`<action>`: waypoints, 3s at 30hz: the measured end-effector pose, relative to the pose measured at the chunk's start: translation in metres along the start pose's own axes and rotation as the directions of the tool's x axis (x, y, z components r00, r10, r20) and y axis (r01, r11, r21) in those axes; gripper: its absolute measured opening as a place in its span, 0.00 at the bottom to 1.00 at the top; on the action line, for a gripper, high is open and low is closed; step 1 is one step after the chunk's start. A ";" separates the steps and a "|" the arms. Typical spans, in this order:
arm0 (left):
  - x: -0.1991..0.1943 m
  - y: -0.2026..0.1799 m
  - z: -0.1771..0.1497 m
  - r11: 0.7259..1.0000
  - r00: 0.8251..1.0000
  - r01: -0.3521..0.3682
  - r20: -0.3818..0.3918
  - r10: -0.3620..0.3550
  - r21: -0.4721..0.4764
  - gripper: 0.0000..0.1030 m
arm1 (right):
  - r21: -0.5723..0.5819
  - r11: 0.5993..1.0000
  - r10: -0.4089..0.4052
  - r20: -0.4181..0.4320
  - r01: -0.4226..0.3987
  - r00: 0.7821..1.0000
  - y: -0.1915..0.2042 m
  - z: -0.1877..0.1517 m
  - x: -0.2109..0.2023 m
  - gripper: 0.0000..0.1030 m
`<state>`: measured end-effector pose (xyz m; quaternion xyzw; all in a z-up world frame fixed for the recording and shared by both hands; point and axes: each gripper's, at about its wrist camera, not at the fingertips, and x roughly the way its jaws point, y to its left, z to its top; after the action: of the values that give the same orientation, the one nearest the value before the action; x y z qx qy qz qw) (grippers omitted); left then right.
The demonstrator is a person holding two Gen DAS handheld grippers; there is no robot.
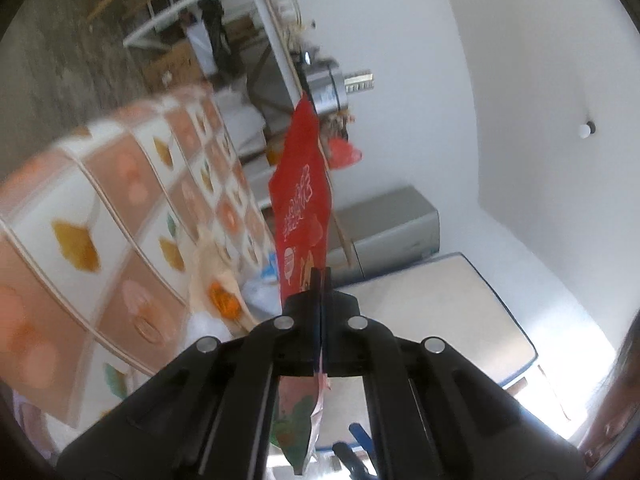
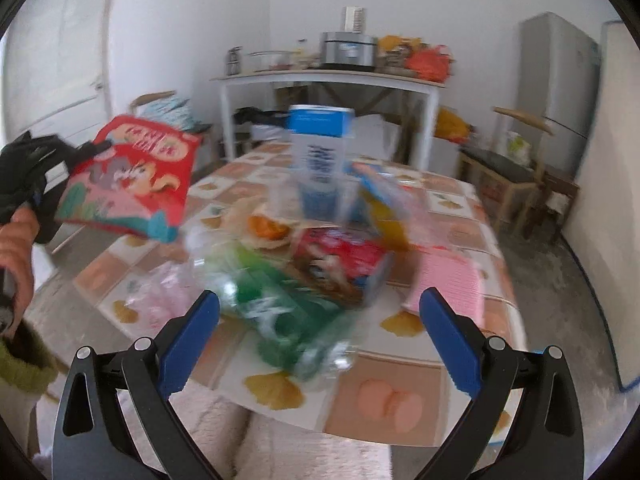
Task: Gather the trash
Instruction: 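Grasp the red snack bag with the left gripper while the right gripper grasps the clear plastic bag, then carry the red bag and clear bag over the blue wastebasket with both grippers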
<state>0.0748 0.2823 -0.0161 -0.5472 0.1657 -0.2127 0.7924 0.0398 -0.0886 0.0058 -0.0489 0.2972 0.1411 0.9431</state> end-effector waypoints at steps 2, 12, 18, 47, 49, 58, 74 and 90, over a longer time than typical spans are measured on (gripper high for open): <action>-0.015 0.001 0.007 1.000 0.999 -0.015 0.036 0.015 0.007 0.00 | -0.039 0.997 0.068 -0.001 -0.068 0.998 0.014 0.003 0.001 0.95; -0.062 0.024 0.015 0.994 0.988 -0.107 0.112 0.107 -0.012 0.00 | -0.162 0.923 0.310 -0.230 -0.350 0.923 0.090 -0.005 0.070 0.91; -0.070 0.028 0.011 0.990 0.985 -0.144 0.095 0.142 0.009 0.00 | -0.225 0.904 0.285 -0.316 -0.363 0.905 0.110 -0.006 0.109 0.90; -0.031 -0.128 -0.053 0.933 0.999 -0.015 -0.029 0.027 0.360 0.00 | 0.039 0.881 0.473 -0.130 -0.472 0.871 -0.007 0.016 0.003 0.21; -0.010 -0.146 -0.068 0.919 0.996 0.032 -0.091 0.004 0.393 0.00 | 0.101 0.888 0.456 -0.064 -0.449 0.888 -0.043 0.012 -0.018 0.21; 0.153 -0.213 -0.175 0.875 0.869 0.228 -0.495 0.016 0.428 0.00 | 0.493 0.858 0.120 0.080 -0.144 0.990 -0.229 -0.040 -0.090 0.21; 0.450 -0.196 -0.454 0.741 0.427 0.234 -0.751 0.504 0.630 0.00 | 0.974 0.228 0.014 -0.011 0.008 1.000 -0.440 -0.245 -0.049 0.21; 0.556 -0.127 -0.563 0.656 0.326 0.129 -0.657 0.680 0.743 0.53 | 0.996 0.013 0.007 -0.088 0.088 0.996 -0.554 -0.315 0.046 0.61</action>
<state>0.2515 -0.4941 -0.1082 0.0429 0.5804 -0.3654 0.7265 0.0672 -0.6619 -0.2741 0.6139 0.3409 -0.1366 0.6988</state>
